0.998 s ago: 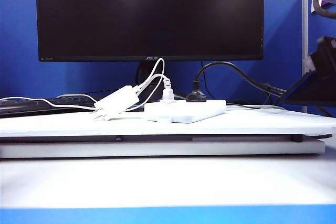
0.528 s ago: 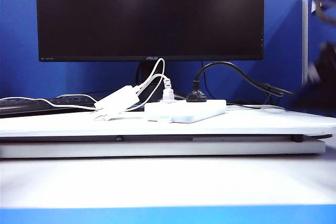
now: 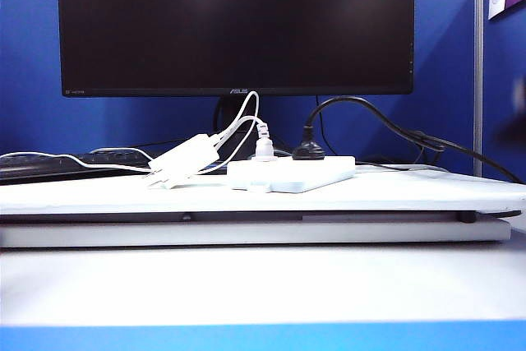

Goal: Unplug the white charger from the socket, then place it next to the socket.

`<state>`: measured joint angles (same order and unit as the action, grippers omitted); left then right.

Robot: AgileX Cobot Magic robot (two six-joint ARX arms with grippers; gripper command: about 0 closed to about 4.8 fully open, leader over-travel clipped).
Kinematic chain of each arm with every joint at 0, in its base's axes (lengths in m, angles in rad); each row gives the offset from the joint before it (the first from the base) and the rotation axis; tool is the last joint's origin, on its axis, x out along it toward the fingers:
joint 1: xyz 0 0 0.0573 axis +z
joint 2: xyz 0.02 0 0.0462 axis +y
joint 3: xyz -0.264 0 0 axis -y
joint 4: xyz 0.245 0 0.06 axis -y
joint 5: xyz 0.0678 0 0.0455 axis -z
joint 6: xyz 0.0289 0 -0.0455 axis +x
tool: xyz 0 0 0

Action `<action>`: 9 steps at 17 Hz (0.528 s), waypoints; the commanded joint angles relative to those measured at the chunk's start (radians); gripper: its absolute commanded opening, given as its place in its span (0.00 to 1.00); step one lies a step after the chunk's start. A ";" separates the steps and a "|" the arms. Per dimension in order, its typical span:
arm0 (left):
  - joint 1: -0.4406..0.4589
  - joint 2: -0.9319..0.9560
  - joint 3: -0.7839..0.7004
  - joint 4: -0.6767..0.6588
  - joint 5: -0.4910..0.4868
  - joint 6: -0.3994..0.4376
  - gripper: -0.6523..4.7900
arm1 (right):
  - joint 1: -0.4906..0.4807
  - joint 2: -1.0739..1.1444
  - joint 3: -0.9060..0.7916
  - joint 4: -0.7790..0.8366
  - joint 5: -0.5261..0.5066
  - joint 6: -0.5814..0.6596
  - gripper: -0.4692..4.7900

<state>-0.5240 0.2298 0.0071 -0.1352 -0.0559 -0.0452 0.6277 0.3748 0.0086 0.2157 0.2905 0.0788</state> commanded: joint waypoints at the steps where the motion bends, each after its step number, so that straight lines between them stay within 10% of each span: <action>1: 0.032 -0.024 0.000 0.024 0.016 -0.004 0.11 | -0.079 -0.064 -0.003 0.013 -0.006 0.000 0.09; 9: 0.376 -0.168 0.000 -0.032 0.014 -0.004 0.11 | -0.222 -0.151 -0.003 -0.122 -0.243 0.000 0.09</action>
<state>-0.1562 0.0612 0.0071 -0.1368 -0.0448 -0.0460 0.4049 0.2245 0.0090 0.1448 0.1055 0.0788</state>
